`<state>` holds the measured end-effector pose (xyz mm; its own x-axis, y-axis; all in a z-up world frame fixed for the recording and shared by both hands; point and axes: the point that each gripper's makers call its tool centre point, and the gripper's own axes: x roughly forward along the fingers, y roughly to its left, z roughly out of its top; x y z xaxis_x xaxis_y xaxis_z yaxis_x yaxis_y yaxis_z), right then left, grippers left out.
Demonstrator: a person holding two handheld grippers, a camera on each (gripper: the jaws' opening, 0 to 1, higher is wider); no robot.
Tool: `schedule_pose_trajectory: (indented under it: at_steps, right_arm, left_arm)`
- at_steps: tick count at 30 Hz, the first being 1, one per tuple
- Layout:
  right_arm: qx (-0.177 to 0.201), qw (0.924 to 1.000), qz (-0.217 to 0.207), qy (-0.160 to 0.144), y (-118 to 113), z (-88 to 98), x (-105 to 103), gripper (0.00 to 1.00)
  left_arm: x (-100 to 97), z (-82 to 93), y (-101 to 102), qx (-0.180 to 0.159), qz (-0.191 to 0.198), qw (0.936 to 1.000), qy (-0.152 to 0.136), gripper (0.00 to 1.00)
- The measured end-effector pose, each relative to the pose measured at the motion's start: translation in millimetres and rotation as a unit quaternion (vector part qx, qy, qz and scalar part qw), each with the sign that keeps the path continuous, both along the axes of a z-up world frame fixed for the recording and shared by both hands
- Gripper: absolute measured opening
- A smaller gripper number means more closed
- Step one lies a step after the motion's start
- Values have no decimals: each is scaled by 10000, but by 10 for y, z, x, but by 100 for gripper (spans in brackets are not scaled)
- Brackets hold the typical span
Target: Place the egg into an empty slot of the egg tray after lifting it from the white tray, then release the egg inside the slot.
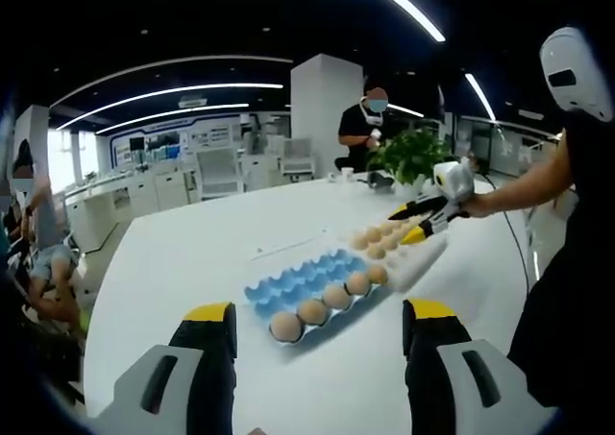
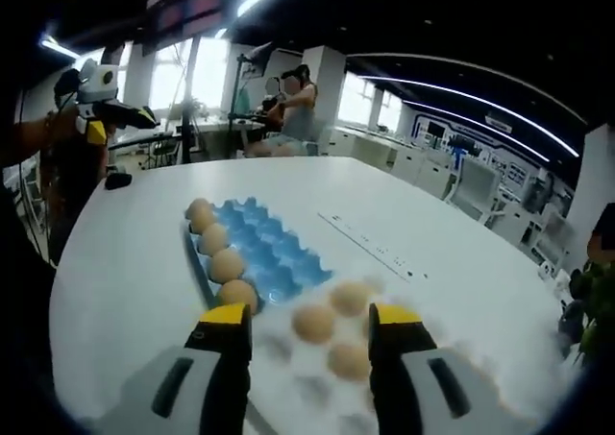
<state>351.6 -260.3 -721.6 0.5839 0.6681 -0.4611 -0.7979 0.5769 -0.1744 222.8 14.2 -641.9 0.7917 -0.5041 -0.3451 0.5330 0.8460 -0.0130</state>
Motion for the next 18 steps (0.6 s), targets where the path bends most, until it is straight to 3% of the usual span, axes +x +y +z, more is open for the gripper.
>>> schedule_pose_trajectory:
  at_steps: [8,18]
  right_arm:
    - [-25,9998,-186,71,-20,-43,70,43]
    - [-128,9995,-149,261,91,-223,173,44]
  left_arm:
    - [-2,4,10,-1,5,10000,-6,71]
    - [4,19,44,3,48,10000,-7,71]
